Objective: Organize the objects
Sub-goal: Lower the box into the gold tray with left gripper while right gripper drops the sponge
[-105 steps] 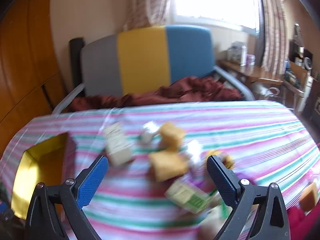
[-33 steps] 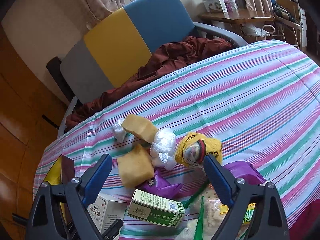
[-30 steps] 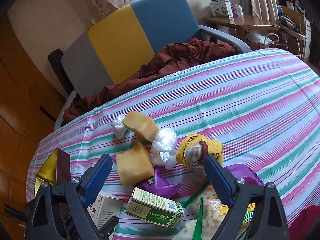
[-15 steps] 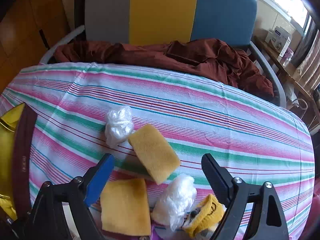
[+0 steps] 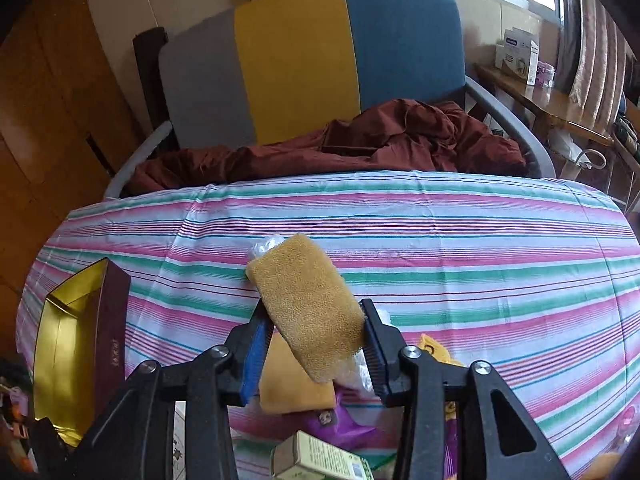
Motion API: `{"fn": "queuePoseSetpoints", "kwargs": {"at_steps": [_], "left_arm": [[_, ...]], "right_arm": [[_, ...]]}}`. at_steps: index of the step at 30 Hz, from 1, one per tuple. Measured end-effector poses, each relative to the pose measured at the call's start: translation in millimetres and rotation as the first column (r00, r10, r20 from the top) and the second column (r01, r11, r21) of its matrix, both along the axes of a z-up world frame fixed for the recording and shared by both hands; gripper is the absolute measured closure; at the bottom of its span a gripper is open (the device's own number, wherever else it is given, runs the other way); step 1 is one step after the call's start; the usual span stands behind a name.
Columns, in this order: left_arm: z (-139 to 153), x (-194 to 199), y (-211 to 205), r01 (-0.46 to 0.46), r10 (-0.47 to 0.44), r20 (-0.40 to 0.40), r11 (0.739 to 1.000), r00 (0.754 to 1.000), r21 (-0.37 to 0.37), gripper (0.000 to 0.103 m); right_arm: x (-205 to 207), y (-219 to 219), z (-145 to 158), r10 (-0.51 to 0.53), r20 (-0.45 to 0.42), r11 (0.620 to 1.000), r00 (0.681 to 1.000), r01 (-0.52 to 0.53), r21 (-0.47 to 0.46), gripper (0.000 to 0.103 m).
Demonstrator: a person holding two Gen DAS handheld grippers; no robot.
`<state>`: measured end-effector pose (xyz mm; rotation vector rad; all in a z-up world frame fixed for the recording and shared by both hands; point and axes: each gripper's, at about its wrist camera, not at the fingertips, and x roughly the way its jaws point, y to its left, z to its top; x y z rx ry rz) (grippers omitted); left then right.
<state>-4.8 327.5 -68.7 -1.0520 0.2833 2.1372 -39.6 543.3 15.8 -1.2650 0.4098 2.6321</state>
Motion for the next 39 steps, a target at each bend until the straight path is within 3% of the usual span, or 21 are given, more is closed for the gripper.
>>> {"fn": "queuePoseSetpoints", "kwargs": {"at_steps": [8,11,14,19,26,32,34,39], "left_arm": [[57,19,-57,-0.034,0.037,-0.042,0.997,0.998,0.074,0.051],[74,13,-99,-0.12,0.126,-0.049,0.988,0.991,0.1,0.051],[83,-9,-149,-0.245,0.251,-0.061,0.965,0.966,0.096,0.051],[81,-43,-230,-0.414,0.417,-0.036,0.908,0.908,0.066,0.051],[63,-106,-309,-0.566,0.559,0.122,0.824,0.82,0.029,0.051],[39,-155,-316,-0.608,0.597,0.223,0.794,0.771,-0.022,0.051],[34,-167,-315,-0.627,0.62,0.218,0.778,0.754,-0.045,0.051],[25,-197,-306,-0.626,0.629,0.18,0.776,0.757,-0.077,0.05]], "right_arm": [[47,-28,2,-0.024,-0.041,0.996,0.999,0.021,-0.085,0.06],[54,-44,3,-0.006,-0.06,0.994,0.998,0.0,-0.11,0.06],[56,-66,4,0.022,-0.076,0.99,0.997,-0.032,-0.135,0.06],[47,-117,10,0.129,-0.1,0.98,0.987,-0.142,-0.142,0.06],[37,-194,12,0.287,-0.102,0.945,0.952,-0.299,-0.133,0.06],[26,-254,1,0.405,-0.054,0.905,0.913,-0.409,-0.119,0.06],[22,-271,-3,0.438,-0.04,0.89,0.898,-0.44,-0.119,0.06],[14,-304,-20,0.509,0.004,0.854,0.861,-0.505,-0.123,0.06]]}}
